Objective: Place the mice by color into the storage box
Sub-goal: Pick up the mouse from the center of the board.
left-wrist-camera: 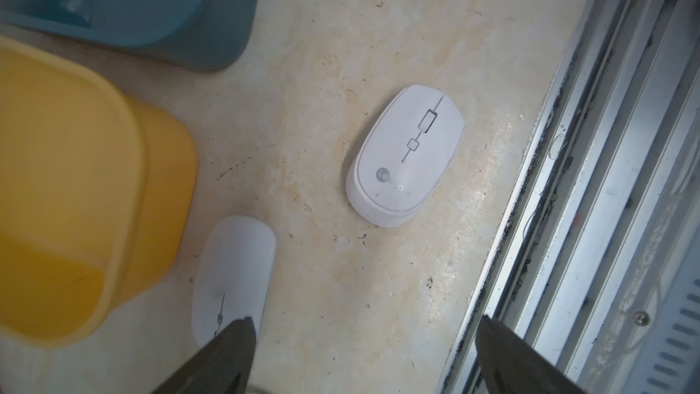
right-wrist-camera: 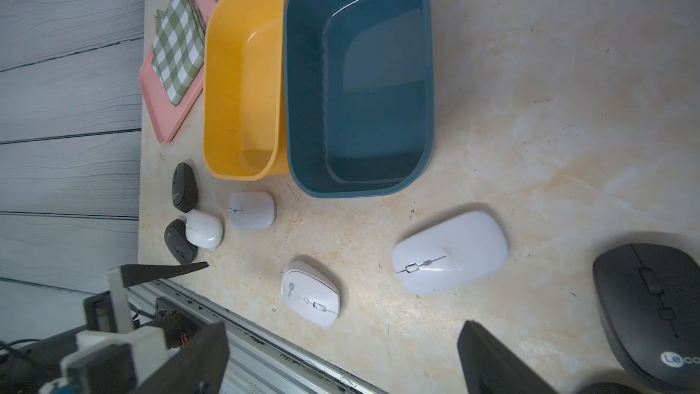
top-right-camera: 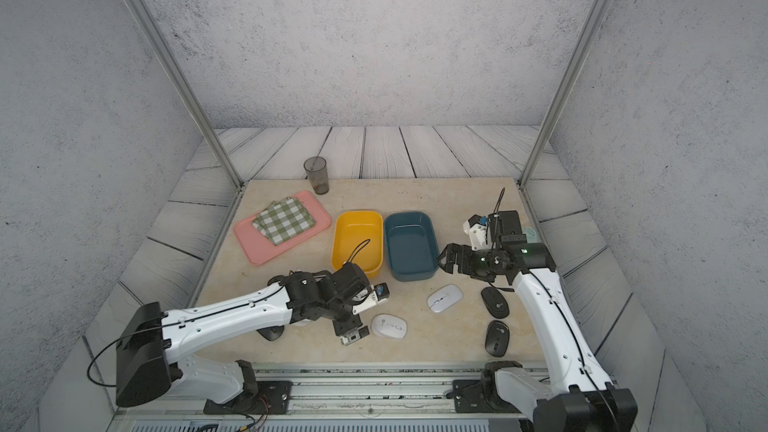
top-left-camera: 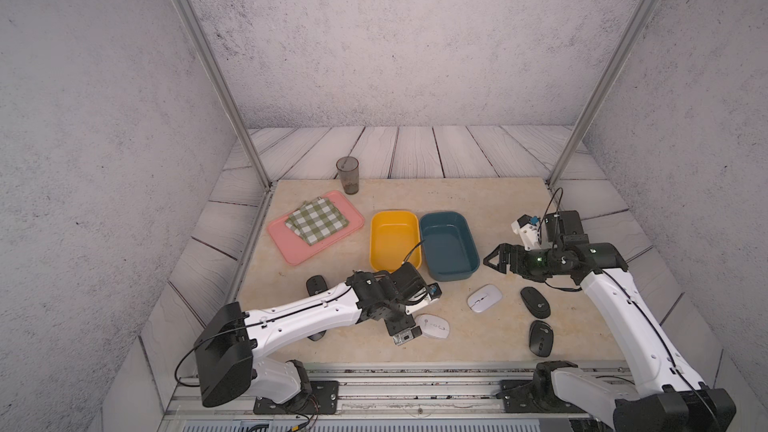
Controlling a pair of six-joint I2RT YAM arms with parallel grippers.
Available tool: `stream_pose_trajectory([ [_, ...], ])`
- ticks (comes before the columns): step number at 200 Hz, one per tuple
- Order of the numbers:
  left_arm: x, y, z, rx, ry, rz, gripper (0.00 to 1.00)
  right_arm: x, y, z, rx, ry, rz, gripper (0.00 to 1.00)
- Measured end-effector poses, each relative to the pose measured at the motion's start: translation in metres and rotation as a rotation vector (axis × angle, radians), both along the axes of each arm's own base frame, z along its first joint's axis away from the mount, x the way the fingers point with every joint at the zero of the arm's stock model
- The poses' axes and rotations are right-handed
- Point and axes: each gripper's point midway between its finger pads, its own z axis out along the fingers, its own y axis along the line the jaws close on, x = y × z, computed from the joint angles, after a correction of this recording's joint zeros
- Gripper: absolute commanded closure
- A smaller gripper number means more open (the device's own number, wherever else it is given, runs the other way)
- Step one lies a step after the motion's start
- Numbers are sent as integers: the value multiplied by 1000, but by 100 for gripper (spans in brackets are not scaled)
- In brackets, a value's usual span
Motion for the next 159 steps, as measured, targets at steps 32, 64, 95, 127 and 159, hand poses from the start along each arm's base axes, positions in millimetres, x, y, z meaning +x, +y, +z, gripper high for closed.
stream_pose_trajectory([
  [32,1,-6,-30,97,-1,-135,2,-3,3,-1,21,11,11,1],
  [64,6,-16,-36,114,-26,-222,2,-6,4,-8,27,33,16,1],
  [95,8,-32,-35,76,-33,-280,2,-9,4,-15,25,52,15,1],
  [127,9,-47,-44,65,-11,-318,2,-10,4,-15,24,49,17,1],
  [159,9,-56,-60,78,13,-345,2,-11,4,-13,24,42,18,1],
])
